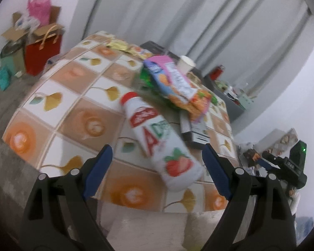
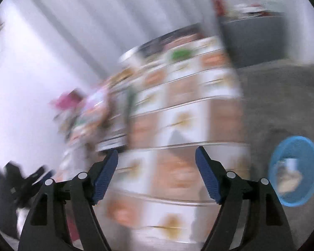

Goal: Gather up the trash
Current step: 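Move both tools back over the table toward the white drink bottle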

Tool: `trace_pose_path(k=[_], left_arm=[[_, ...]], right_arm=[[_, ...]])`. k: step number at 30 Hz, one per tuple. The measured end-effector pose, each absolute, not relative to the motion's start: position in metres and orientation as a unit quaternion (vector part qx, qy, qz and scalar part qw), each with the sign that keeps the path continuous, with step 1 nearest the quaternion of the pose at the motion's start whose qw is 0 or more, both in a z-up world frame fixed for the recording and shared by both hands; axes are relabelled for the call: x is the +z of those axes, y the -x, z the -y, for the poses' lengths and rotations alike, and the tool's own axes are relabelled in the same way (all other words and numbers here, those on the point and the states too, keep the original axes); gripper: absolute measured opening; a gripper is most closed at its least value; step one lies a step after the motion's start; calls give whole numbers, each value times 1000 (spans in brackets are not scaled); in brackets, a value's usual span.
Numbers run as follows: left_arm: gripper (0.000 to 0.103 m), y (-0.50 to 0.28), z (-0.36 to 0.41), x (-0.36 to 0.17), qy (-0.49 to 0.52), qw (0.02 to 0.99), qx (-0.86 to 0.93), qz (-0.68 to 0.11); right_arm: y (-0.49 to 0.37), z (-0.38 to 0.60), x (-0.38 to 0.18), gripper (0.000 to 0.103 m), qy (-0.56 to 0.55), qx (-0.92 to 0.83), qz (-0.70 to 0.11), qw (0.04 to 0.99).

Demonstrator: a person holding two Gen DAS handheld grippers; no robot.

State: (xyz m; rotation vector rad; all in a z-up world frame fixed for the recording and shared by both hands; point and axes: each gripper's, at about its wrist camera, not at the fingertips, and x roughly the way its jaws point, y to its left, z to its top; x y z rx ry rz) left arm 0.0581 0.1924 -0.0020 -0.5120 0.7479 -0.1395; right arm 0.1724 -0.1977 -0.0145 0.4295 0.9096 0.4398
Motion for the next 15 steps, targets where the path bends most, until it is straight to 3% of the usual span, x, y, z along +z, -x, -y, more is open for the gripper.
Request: trace_pose_path(k=[8,15], left_arm=[[83,-56,-221,-19,296,878,-49,-373],[83,-67,-232,-30,322,864,-50,-383]], right_arm=[[-191,47,-43,74,-147,331,-494,791],[-182,7,-58,74,-126,366,-516,764]])
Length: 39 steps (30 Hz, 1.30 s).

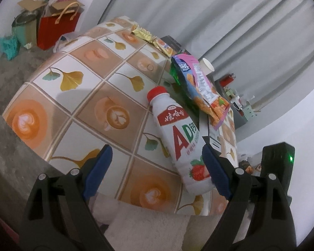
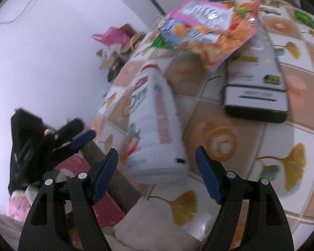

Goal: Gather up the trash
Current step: 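Move both tools back over the table toward the white drink bottle, then close the right tool around the white drink bottle and lift it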

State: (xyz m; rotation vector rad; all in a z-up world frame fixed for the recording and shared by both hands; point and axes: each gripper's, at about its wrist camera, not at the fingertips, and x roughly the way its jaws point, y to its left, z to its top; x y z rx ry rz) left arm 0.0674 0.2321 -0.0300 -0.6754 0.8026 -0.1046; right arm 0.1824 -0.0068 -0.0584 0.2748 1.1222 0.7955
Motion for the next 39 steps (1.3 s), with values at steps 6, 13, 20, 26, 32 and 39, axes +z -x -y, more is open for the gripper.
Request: trace_pose_path(k=[6,13,20,26,32,39], left_arm=[[83,-87,-227,-33,329,860,-69,-385],[83,-112,-212,-31,314,860,-89,-393],[83,-111,-222,-41,328,856,-60,-395],[83,-90,-248,-39,330,862,-18,-384],[83,-67,-279,-37,326,864,23,-382],[83,-67,-281,-33,328,865,25,-379]], right_arm=[[-174,-3,-58,74,-137,410,-516,739],[-170,12,-47,74,-139,401,-497,757],[-207,40,-45,74,-219,332,-507,764],[-245,-23,-69,74,-238,331,-551,728],[-254,-66,-88,74,-206,322,-571,726],[-242,-82,-84,69,-164,342,-579,722]])
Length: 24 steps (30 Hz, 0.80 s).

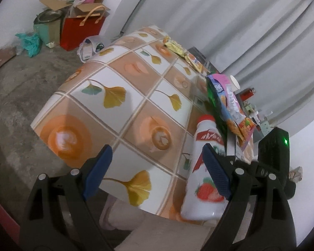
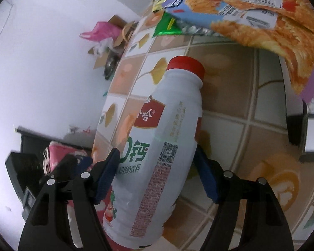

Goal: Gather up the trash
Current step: 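Close the right tool around the white drink bottle and lift it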

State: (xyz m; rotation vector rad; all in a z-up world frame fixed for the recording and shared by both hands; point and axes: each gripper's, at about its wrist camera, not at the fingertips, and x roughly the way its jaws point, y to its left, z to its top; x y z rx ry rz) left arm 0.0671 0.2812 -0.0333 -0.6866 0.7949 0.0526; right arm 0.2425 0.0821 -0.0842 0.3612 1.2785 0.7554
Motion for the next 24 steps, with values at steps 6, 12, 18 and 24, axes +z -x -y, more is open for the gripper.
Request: trace_pose_path(k=[6,12,18,24], left_arm=[[83,-76,-254,-25,303,872,-8,-385],[83,-93,-207,-25,269,874,-61,-400],[83,-126,-134,-21,210,874,-138,-415],[83,-170,-70,-32,139,880,-148,-429]], right_arm=[[-193,-36,-80,69,-139,353,-580,721],[-142,49,-79,68,-169,299,-568,748],[-121,124,-75,68,-205,215,-538,789],[-132,177,-72,67,-225,131,-500,826]])
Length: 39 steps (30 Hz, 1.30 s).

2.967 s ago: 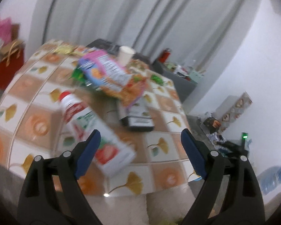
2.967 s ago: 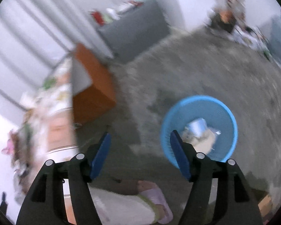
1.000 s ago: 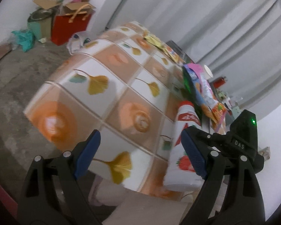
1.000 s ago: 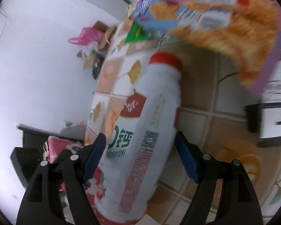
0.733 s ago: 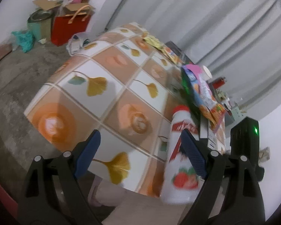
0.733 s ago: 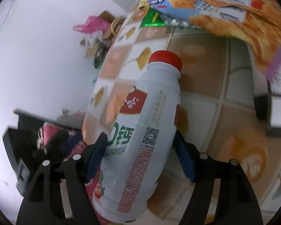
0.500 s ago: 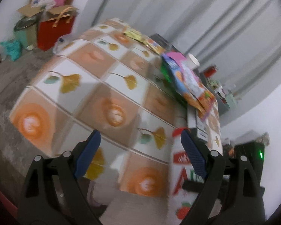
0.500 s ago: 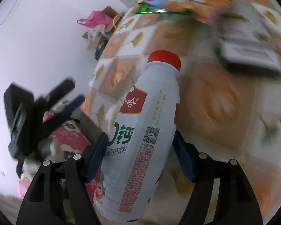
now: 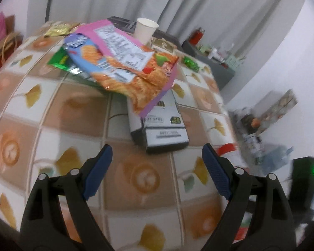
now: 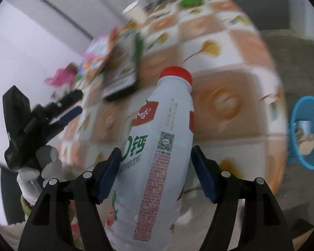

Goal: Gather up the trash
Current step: 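Close the right tool around the white drink bottle and lift it, then grasp the white charger box with the left tool while the right tool holds the bottle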

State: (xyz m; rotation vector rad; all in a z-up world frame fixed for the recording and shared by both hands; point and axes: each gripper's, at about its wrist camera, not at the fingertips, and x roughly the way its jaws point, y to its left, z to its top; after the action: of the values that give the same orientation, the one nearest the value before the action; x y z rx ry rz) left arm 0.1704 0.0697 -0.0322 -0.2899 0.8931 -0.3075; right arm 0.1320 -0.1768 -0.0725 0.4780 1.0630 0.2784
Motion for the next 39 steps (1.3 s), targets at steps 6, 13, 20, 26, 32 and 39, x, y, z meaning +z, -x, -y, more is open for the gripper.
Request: trace_pose_path(k=[6,13,20,26,32,39], left_arm=[[83,-197,-51,-42,114,894,-92,-423],[83,-225,-44,-50,135,892,-45,-430],[87,-232,-22,-54,124,898,-24,-422],[88,-239,-4,-64,85,903,-15,-421],[88,-243,0,-62,68,904,-22,-422],[88,-241,1,-60,64,905,-16,-420]], right_arm=[[-148,205,-76,67,-247,118,-485,830],[-153,207,-78,67,-255,130,-473,833],[-154,213,-82,67,-275,141,-469,828],[-154,215,-85,67,-290,148,-469,821],[-152,217,-87,66,-304,151,-466,817],[-150,219,-86,65,-310,149,-464,816]])
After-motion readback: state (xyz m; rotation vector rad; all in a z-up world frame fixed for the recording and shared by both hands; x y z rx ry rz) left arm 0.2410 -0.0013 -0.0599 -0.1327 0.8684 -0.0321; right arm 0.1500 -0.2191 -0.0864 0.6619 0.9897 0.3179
